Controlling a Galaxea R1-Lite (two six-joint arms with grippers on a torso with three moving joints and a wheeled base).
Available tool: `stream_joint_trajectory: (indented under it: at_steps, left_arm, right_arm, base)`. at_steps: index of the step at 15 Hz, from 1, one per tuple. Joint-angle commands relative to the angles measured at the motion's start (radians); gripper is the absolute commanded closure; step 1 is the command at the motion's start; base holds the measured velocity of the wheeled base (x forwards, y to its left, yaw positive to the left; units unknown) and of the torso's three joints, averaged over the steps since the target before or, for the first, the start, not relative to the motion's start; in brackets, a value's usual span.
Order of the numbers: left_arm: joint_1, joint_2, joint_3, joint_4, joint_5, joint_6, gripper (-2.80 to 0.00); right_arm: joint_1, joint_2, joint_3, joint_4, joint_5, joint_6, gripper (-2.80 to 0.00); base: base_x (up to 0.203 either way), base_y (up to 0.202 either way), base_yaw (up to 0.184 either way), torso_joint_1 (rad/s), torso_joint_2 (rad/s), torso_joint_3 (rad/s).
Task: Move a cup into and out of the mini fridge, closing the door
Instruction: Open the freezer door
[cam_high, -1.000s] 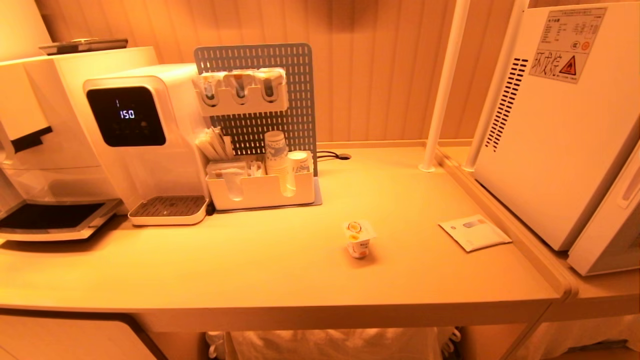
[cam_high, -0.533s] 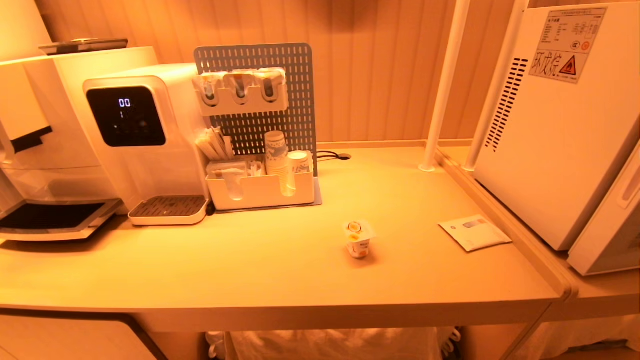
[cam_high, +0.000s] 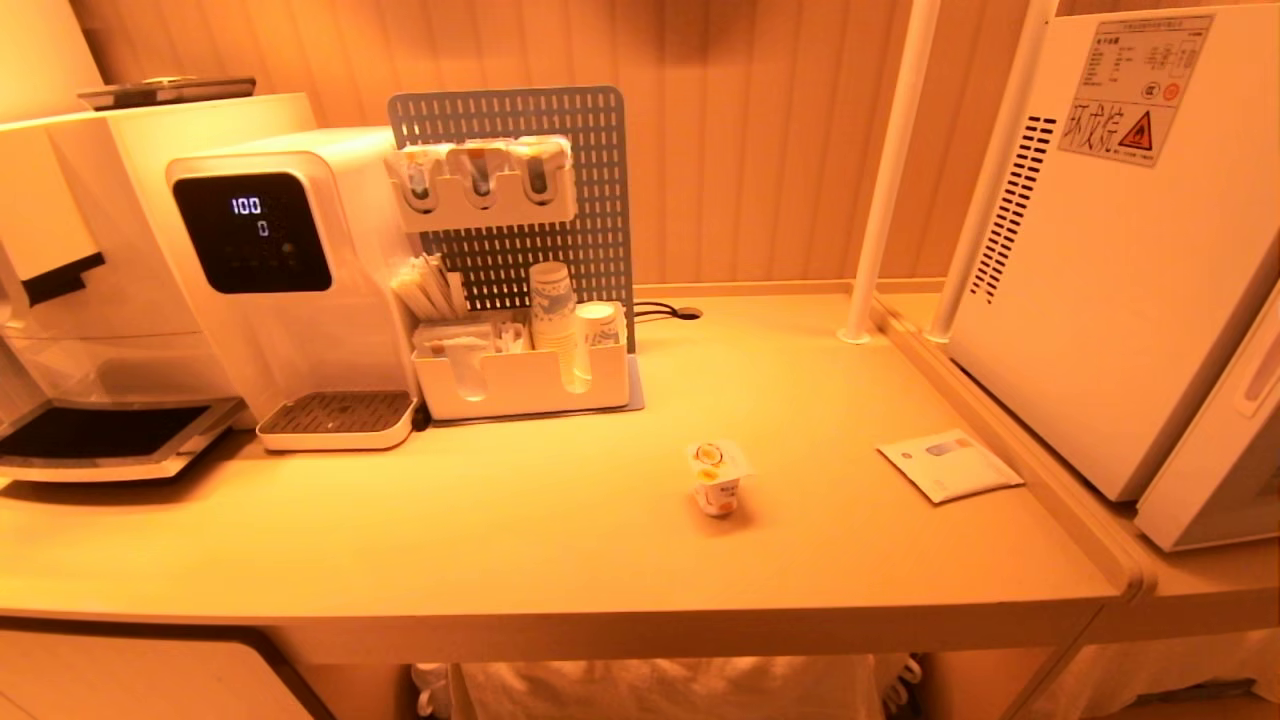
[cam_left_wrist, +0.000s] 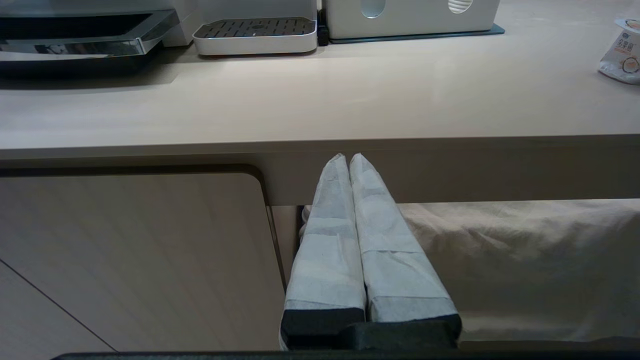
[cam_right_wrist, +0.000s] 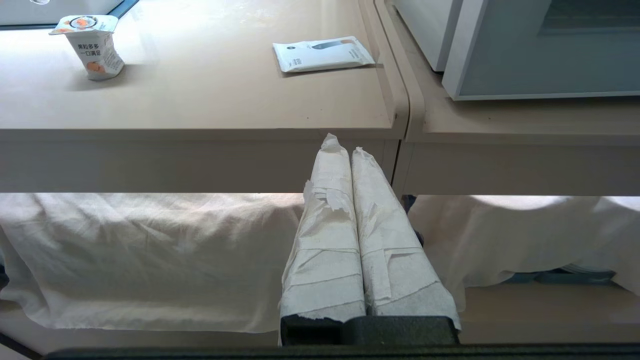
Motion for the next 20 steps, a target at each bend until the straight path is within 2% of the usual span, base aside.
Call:
stream_joint_trajectory:
  at_steps: [1,14,20]
  left_arm:
    - [0.000,0.000,-0.001,0.001,0.000,-0.001,0.00]
    - [0.000,0.000,0.000,0.001,0.002,-0.018,0.00]
    - [0.000,0.000,0.000,0.001,0.002,-0.018,0.00]
  right_arm:
    - [0.000,-0.002,0.000,0.000,0.000,-0.001,0.00]
    - [0.000,-0.002,-0.011,-0.009,0.009,-0.017,0.00]
    - [-0.001,-0.002,-0.206,0.165,0.034,-0.015,0.00]
  base:
    - [0.000,0.000,0.000,0.000,0.00,0.000]
    - [0.000,0.000,0.000,0.000,0.00,0.000]
    - [0.000,0.000,0.000,0.000,0.00,0.000]
